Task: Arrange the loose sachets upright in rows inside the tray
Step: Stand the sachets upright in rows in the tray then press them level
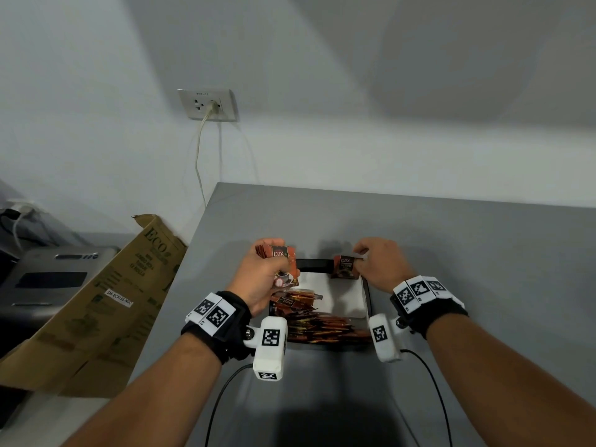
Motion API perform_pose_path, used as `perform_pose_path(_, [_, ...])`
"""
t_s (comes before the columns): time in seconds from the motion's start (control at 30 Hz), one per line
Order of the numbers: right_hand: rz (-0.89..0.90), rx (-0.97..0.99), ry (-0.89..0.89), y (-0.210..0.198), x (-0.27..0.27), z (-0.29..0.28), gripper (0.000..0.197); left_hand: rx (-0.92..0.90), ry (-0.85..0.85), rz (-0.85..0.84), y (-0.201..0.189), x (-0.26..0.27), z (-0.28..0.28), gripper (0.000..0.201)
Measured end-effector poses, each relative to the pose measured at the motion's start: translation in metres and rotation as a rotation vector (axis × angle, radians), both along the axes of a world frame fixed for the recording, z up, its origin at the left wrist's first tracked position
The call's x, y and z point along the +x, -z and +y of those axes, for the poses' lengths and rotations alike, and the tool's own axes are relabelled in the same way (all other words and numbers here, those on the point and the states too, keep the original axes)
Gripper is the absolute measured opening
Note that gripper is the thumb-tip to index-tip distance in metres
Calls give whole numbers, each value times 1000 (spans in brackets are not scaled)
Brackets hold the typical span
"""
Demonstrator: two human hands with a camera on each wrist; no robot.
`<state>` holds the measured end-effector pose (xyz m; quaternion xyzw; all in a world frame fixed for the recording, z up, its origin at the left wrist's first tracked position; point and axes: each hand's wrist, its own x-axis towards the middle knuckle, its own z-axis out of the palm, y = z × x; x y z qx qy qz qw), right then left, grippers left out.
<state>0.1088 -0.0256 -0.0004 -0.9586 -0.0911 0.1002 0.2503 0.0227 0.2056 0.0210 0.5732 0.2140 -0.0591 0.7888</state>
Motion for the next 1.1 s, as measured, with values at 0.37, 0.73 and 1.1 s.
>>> perform_pose_path(0.37, [20, 268, -366, -72, -21, 49, 11, 99, 210, -113, -1, 12, -17, 69])
perform_pose_path(0.73, [26, -111, -324, -36, 8, 55, 14, 302, -28, -16, 14, 9, 29, 53])
perform_pose_path(1.1, [81, -161, -278, -17, 15, 60, 17, 248, -25, 10, 27, 5, 32, 45])
